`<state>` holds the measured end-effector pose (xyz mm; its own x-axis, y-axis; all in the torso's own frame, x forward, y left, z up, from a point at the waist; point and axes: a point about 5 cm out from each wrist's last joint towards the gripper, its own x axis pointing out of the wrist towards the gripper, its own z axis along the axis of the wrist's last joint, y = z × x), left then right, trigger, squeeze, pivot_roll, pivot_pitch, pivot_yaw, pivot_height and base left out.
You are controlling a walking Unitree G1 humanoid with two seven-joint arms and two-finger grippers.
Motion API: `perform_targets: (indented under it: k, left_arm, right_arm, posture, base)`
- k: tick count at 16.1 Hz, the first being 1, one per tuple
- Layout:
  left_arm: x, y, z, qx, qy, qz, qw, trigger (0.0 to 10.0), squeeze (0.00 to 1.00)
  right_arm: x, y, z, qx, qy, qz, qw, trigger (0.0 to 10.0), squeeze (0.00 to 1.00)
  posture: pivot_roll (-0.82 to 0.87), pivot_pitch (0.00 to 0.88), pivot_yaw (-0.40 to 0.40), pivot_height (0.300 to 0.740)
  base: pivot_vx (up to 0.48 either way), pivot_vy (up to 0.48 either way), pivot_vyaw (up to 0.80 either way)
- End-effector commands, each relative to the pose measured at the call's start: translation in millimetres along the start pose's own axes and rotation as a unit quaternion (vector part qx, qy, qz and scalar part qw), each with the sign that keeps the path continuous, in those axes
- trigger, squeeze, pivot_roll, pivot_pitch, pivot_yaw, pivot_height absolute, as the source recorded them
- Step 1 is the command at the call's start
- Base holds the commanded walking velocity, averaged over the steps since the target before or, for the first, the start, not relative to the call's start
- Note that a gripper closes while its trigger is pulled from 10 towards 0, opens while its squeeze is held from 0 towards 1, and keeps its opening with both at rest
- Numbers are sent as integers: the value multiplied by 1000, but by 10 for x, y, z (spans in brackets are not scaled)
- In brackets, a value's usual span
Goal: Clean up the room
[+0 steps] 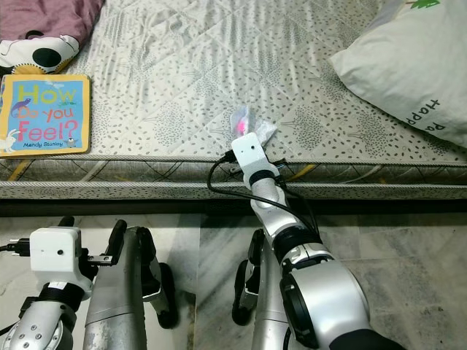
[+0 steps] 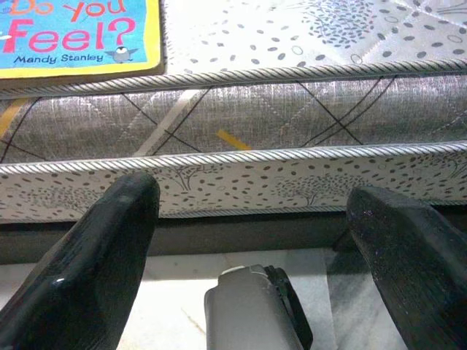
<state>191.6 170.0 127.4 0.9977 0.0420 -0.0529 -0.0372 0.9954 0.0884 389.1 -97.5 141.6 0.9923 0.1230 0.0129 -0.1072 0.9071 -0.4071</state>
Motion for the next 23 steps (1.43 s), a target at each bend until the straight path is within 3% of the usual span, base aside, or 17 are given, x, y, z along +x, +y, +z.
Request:
perform_targets:
  k: [1,6,10,12,14,18,20,23]
  left_arm:
    - [-35,17,-90,0,25,7,1000,10000,0]
    - [22,11,-97,-1,22,5,1000,10000,0]
    - [198,-26,-84,-5,7,-3,1000,10000,0]
    - [304,-49,-72,-7,-4,-9,1000,10000,0]
    - [483,-77,-64,-7,-16,-11,1000,10000,0]
    - [766,-37,-81,-8,-37,3,999,10000,0]
    - [827,-44,-143,-9,-37,10,999,10000,0]
    - [851,-32,-177,-6,-39,17,999,10000,0]
  right_arm:
    - [-46,19,-140,12,33,-1,999,0,0]
    - [-48,-42,-174,29,42,-9,999,0,0]
    - [-19,-170,-155,42,41,-15,998,0,0]
    - [4,-245,-125,81,37,-10,996,0,0]
    - [0,-196,-115,131,31,37,990,0,0]
    - [-132,-17,-294,170,35,118,978,0,0]
    - [-174,-106,-334,216,13,87,972,0,0]
    - [-319,-229,-482,211,-10,33,977,0,0]
  posture:
    - [251,449,-61,550]
    - [240,424,-57,550]
    - [203,359,-51,550]
    - [178,325,-49,550]
    - [146,280,-51,550]
    - [59,172,-50,550]
    - [37,126,-47,550]
    - [17,85,-26,550]
  base:
    - [0,0,0]
    - [0,0,0]
    - [0,0,0]
    - [0,0,0]
    - [0,0,0]
    - [0,0,0]
    - [0,0,0]
    - [0,0,0]
